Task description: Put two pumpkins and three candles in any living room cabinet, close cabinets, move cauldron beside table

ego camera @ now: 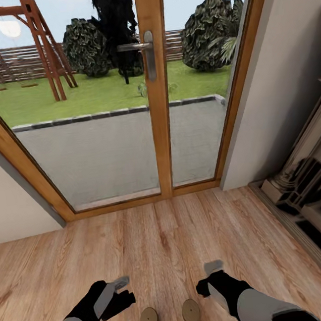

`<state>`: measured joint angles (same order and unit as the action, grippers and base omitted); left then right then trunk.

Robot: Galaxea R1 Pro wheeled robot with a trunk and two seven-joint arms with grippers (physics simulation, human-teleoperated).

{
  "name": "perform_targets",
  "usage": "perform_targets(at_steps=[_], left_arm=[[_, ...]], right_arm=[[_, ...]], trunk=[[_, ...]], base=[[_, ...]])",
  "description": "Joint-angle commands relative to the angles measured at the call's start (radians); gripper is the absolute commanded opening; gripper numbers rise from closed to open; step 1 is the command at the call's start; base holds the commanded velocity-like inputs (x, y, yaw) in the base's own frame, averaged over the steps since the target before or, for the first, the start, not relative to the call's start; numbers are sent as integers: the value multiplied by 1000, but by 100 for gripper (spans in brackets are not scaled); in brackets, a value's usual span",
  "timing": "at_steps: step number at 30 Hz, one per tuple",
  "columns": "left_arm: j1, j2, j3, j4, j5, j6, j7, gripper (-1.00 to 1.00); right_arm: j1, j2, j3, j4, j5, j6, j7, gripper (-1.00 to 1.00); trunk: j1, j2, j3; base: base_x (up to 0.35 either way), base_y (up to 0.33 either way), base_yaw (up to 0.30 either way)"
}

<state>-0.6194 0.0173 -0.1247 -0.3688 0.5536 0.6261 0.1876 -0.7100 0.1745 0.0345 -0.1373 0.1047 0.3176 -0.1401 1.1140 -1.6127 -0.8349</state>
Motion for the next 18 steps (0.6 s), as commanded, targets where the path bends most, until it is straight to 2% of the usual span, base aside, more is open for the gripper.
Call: perform_targets(at_steps=[1, 4, 5, 7, 9, 11, 13, 15, 16, 18], left_arm=[[4, -1, -1, -38, -2, 28, 25, 100], [4, -1, -3, -103, -1, 69, 59, 100], [4, 0, -4, -110, 0, 74, 64, 100], [4, 6, -2, -115, 3, 79, 67, 100], [4, 15, 8, -118, 5, 82, 68, 100], [5, 35, 33, -118, 7, 82, 68, 100], [5, 39, 50, -110, 6, 83, 66, 100], [6, 25, 53, -100, 6, 81, 66, 100], [6, 8, 54, -94, 5, 80, 67, 100], [6, -2, 54, -89, 4, 80, 67, 100]], right_arm=[[-9, 0, -1, -3, -35, 45, 1, 100], [-44, 0, -1, -16, -168, 169, 1, 100], [-51, 0, -1, -17, -197, 187, 0, 100], [-57, 0, -2, -16, -222, 202, 0, 100], [-61, 0, -1, -17, -238, 210, 0, 100], [-63, 0, -2, -16, -245, 213, 0, 100], [-61, 0, 1, -14, -246, 186, 2, 100], [-59, 0, 2, -13, -245, 166, 5, 100], [-58, 0, 3, -13, -244, 158, 6, 100], [-58, 0, 4, -13, -243, 153, 7, 100]], trunk=[[0, 0, 0], [0, 0, 0], [0, 0, 0], [0, 0, 0], [0, 0, 0], [4, -7, -4], [12, -21, -10], [19, -35, -16], [23, -42, -19], [31, -56, -25]], base=[[0, 0, 0], [0, 0, 0], [0, 0, 0], [0, 0, 0], [0, 0, 0], [0, 0, 0], [0, 0, 0], [0, 0, 0], [0, 0, 0], [0, 0, 0]])
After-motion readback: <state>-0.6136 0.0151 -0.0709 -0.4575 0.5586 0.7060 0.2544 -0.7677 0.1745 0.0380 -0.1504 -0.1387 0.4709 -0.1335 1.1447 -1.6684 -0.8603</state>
